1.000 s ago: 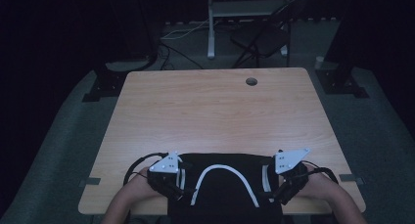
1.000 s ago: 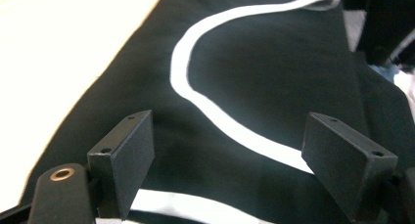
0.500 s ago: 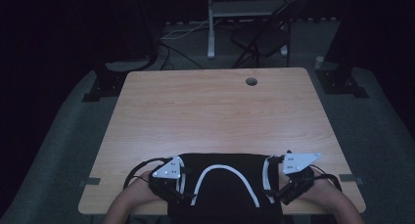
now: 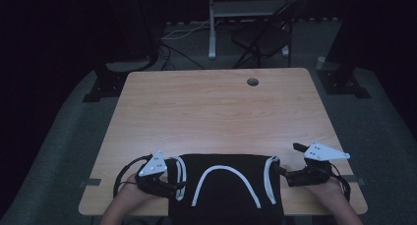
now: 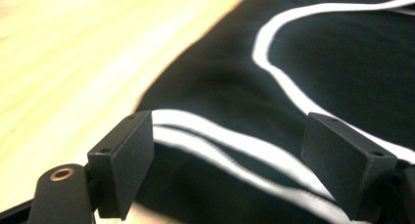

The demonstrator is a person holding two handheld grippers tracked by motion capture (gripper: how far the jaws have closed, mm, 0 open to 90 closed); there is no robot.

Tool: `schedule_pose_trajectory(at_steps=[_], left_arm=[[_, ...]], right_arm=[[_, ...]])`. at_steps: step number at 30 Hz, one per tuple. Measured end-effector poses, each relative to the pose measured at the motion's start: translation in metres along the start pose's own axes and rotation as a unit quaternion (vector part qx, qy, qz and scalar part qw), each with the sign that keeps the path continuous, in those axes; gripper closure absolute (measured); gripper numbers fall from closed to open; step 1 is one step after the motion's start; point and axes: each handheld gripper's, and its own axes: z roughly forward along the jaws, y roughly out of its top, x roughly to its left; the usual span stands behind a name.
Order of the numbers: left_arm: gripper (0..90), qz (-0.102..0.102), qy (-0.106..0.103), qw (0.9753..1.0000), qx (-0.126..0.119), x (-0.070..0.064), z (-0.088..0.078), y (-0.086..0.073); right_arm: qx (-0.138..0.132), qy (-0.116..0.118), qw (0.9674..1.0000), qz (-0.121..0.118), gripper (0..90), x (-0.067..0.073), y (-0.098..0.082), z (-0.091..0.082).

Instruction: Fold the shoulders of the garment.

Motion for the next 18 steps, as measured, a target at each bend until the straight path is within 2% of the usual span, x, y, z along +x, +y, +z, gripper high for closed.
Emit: schedule_pose_trajectory(at_steps=[1,3,4,5,6,8,9,10,11,12,14,17,18], left_arm=[[19.7,-0.010,0.016,0.9998,-0.001,0.002,-0.004,-0.003],[19.8,-0.025,0.019,0.9995,-0.001,0.005,-0.008,-0.008],[19.7,-0.038,0.027,0.9989,0.002,0.008,-0.013,-0.013],[19.8,-0.044,0.032,0.9985,-0.001,0.010,-0.017,-0.015],[19.7,-0.050,0.037,0.9981,-0.006,0.011,-0.020,-0.018],[19.8,-0.057,0.049,0.9971,-0.010,0.013,-0.027,-0.022],[19.8,-0.057,0.049,0.9971,-0.010,0.013,-0.027,-0.022],[19.8,-0.063,0.066,0.9958,-0.011,0.015,-0.033,-0.026],[19.8,-0.067,0.074,0.9949,-0.013,0.016,-0.036,-0.028],[19.7,-0.067,0.074,0.9949,-0.013,0.016,-0.036,-0.028],[19.7,-0.077,0.089,0.9929,-0.014,0.020,-0.043,-0.035],[19.8,-0.080,0.090,0.9926,-0.012,0.022,-0.047,-0.040],[19.8,-0.085,0.092,0.9919,-0.019,0.025,-0.052,-0.044]], right_arm=[[0.000,-0.008,0.9999,0.011,1.3,-0.001,-0.001,-0.002],[0.002,-0.028,0.9992,0.029,1.3,-0.003,-0.003,-0.008],[-0.003,-0.033,0.9989,0.033,1.3,-0.003,-0.003,-0.012],[-0.006,-0.044,0.9977,0.051,1.2,-0.004,-0.005,-0.018],[-0.007,-0.050,0.9972,0.056,1.2,-0.004,-0.006,-0.021],[-0.013,-0.066,0.9958,0.062,1.2,-0.004,-0.008,-0.027],[-0.013,-0.066,0.9958,0.062,1.2,-0.004,-0.008,-0.027],[-0.014,-0.079,0.9946,0.066,1.2,-0.004,-0.011,-0.033],[-0.010,-0.085,0.9940,0.068,1.3,-0.004,-0.013,-0.034],[-0.007,-0.091,0.9936,0.067,1.3,-0.004,-0.014,-0.036],[0.000,-0.097,0.9928,0.070,1.3,-0.004,-0.018,-0.038],[0.008,-0.104,0.9916,0.077,1.2,-0.005,-0.022,-0.040],[0.010,-0.112,0.9908,0.075,1.2,-0.006,-0.026,-0.043]])
